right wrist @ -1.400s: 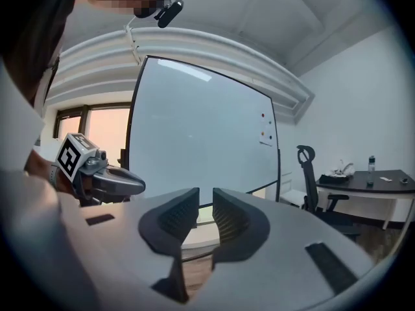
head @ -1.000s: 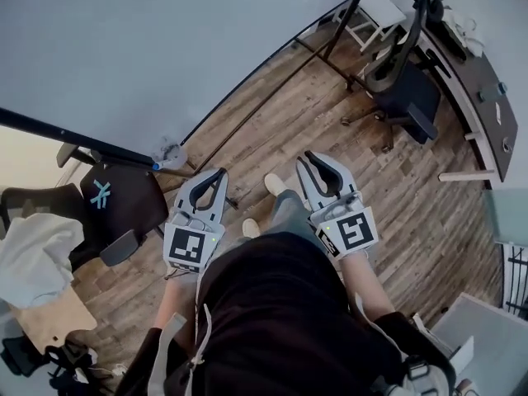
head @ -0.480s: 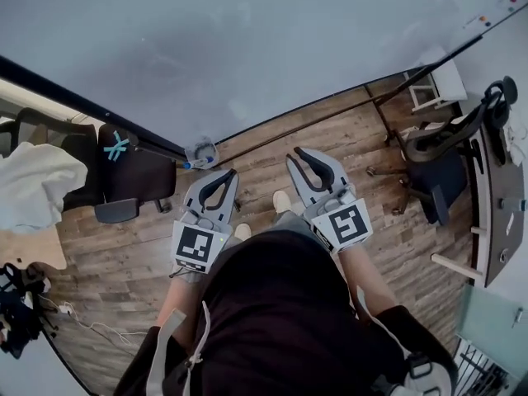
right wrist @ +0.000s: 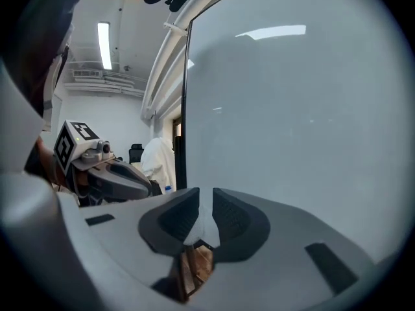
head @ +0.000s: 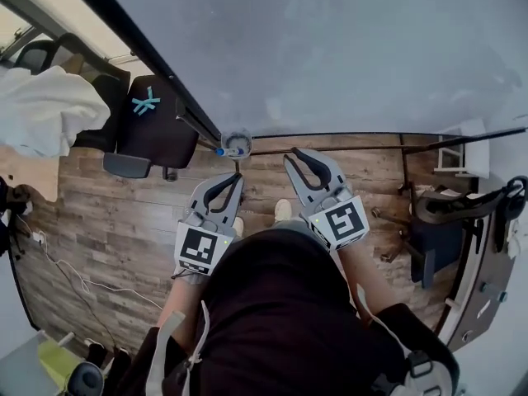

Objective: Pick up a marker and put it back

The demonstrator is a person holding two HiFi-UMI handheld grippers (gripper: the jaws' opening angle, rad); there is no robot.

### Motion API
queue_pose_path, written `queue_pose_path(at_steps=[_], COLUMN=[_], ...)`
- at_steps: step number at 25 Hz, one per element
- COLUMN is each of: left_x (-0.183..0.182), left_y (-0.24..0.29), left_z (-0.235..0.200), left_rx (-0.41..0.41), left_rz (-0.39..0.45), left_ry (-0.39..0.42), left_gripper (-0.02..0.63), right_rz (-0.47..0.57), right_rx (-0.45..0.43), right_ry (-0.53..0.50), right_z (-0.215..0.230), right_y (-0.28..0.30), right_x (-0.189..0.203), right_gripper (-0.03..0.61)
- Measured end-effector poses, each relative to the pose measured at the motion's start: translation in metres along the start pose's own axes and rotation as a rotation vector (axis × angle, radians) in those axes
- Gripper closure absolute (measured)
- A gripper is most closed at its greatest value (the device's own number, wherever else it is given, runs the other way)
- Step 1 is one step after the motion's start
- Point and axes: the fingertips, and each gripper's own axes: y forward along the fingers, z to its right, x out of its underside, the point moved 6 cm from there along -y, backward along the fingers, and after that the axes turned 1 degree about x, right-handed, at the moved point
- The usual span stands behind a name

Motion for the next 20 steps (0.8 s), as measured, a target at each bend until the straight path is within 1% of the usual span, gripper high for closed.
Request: queue_pose_path(at_steps=[6,11,16,20], left_x=[0.006,0.015,0.022,0.022], left_y=[-0.026,-0.051,-0.069,-0.079], left_z=[-0.011,-0.017,-0.015,-0.012], left_rx=[-0.16,-0.283,-0.377,-0.434], left_rz=[-0.016,-0.032,-0.046,-0.061], left_ry=[-0.05,-0.085,-0.114,-0.15], left_gripper=[0.606,0.606,0.604,0.606], right_rz=[-0.024,-0.042,-0.062,-0.083], right_rx=[-0.144,-0.231,-0.306,-0.345], right_ry=[-0.033,-0.062,-0.101,-0.126], right_z=[-0.013,-0.024,-0.035,-0.041], right_y=[0.03,0.051,0.066,0.08], right_x=[0.003,0.004,0.009,0.013], right_gripper=[0.506,0.506,0.505,0.505])
